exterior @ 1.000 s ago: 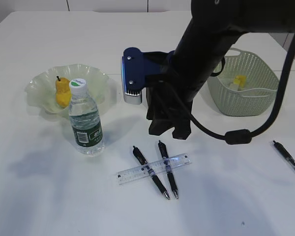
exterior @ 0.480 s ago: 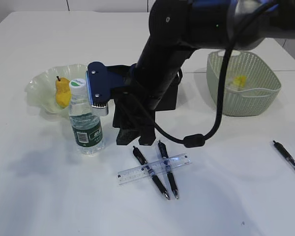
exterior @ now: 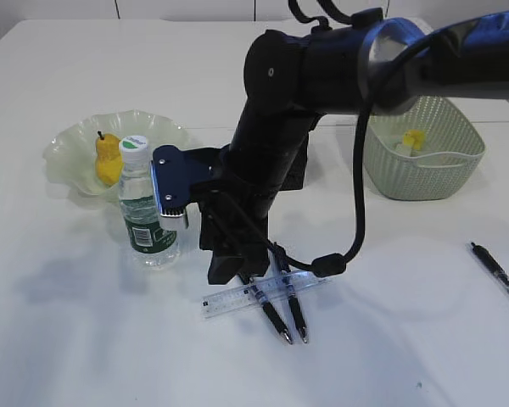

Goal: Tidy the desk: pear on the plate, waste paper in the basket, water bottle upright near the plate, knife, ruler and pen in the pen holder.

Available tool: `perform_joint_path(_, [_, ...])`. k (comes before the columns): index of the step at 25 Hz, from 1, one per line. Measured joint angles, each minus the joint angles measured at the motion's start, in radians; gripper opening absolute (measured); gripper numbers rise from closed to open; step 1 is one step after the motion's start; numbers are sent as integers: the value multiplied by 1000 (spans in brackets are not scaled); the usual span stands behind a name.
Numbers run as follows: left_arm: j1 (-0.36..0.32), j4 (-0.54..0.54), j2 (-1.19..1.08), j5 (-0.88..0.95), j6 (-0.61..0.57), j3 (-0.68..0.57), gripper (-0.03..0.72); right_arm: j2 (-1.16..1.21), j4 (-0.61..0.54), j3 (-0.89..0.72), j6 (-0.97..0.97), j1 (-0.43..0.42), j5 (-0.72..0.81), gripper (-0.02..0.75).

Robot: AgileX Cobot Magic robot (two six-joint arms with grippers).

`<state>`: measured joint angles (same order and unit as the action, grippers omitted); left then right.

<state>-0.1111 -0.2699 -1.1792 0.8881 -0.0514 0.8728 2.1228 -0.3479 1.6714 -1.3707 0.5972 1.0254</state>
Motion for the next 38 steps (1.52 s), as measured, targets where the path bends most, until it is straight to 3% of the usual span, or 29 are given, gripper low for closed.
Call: perform_joint_path(38, [0,0,0,-13,0,0,466,102,72,-45,110,22,-41,428])
